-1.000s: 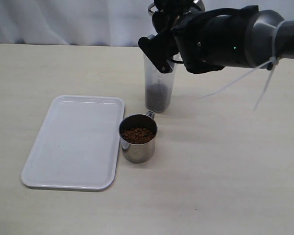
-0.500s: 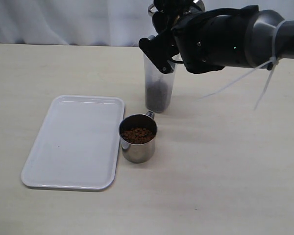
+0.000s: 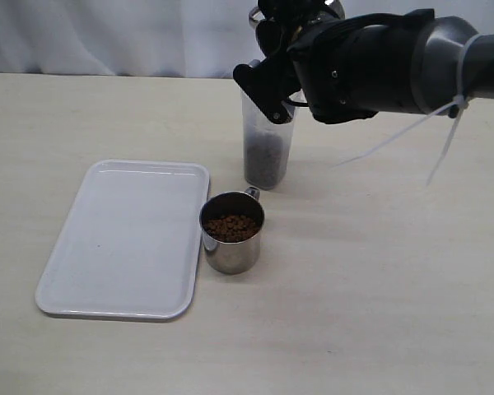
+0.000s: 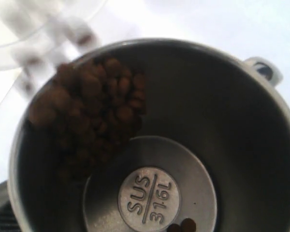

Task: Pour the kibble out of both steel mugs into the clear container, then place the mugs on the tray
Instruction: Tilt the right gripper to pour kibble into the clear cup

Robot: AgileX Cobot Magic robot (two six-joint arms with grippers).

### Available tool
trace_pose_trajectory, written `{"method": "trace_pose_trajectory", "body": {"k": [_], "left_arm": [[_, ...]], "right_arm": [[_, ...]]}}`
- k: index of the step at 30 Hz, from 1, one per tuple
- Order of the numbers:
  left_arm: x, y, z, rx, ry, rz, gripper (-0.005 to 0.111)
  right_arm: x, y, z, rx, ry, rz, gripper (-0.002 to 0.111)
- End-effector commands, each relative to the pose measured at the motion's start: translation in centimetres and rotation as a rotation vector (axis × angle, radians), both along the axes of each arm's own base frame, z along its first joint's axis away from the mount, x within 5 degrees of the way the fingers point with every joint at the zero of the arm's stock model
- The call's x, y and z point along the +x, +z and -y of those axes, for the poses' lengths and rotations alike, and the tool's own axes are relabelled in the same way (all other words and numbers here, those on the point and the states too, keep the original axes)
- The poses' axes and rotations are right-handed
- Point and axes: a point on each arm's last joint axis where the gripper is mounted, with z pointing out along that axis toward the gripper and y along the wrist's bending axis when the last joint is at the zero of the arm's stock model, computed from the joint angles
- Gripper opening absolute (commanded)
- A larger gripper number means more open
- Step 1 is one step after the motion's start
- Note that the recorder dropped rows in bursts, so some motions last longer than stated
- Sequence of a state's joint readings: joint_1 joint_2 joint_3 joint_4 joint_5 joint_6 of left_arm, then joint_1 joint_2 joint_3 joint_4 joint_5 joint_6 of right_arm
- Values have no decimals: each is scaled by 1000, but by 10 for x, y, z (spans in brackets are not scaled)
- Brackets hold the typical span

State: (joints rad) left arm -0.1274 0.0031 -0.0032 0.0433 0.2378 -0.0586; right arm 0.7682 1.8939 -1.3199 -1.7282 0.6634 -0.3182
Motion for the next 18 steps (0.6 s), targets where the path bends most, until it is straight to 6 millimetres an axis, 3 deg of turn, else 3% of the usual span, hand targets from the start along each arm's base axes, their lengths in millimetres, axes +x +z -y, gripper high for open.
{"method": "trace_pose_trajectory", "body": {"k": [1, 18], "left_arm": [[0, 0, 0, -3, 0, 11, 0], [0, 0, 0, -4, 0, 6, 0]], "right_arm": [[1, 9, -1, -6, -2, 35, 4], [-7, 13, -12, -80, 44, 55, 4]]}}
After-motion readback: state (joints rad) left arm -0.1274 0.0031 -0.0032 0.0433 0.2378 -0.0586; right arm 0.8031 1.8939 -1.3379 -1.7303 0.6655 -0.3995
